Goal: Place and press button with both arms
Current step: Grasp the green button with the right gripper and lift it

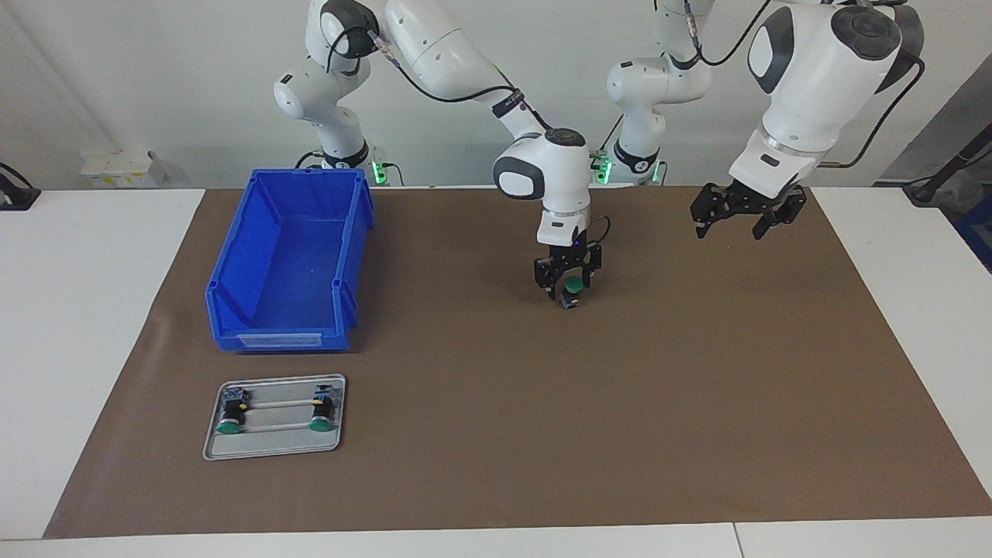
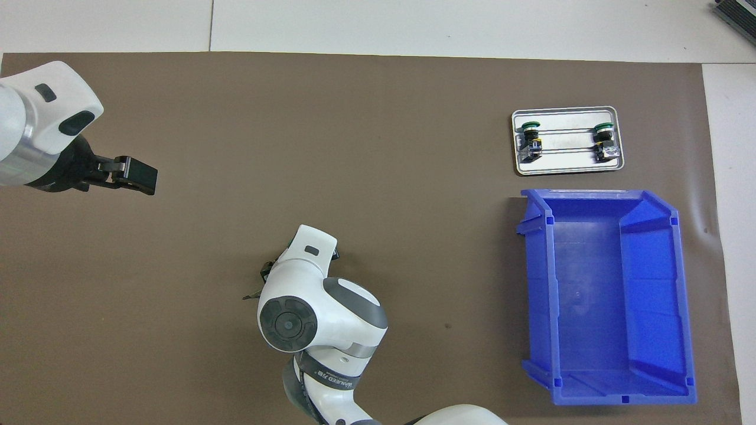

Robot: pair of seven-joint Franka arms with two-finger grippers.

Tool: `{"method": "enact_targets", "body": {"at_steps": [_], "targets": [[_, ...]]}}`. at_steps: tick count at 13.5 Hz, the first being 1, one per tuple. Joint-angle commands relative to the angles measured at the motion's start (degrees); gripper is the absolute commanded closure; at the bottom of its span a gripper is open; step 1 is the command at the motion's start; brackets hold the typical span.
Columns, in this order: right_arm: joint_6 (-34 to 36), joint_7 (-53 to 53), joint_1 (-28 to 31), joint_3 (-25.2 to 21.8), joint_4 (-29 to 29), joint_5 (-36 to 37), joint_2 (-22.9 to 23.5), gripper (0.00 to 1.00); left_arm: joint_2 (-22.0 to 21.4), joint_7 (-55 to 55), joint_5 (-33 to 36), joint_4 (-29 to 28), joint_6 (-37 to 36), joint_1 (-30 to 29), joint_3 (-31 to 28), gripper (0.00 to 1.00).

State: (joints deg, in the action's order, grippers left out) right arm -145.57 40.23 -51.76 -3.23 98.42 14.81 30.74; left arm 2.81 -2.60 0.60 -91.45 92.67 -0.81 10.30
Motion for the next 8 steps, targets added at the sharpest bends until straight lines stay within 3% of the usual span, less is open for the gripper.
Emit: {"method": "enact_targets", "body": {"at_steps": [1, 6, 8], "targets": [[-0.95, -1.12, -0.01, -0.11, 0.55, 2.23, 0.02, 1.0, -1.75, -0.21, 0.99, -2.16, 0.93, 0.2, -0.28, 0.0], [-0.24, -0.33, 0.52, -0.29, -1.2, 2.32, -0.07, 1.0, -1.75, -0.21, 0.99, -2.07, 0.93, 0.2, -0.28, 0.0], [0.37, 0.37, 1.04, -0.99, -0.51, 2.32, -2.77, 1.0, -1.75, -0.21, 0.99, -2.16, 0.93, 0.29, -0.28, 0.0]]}}
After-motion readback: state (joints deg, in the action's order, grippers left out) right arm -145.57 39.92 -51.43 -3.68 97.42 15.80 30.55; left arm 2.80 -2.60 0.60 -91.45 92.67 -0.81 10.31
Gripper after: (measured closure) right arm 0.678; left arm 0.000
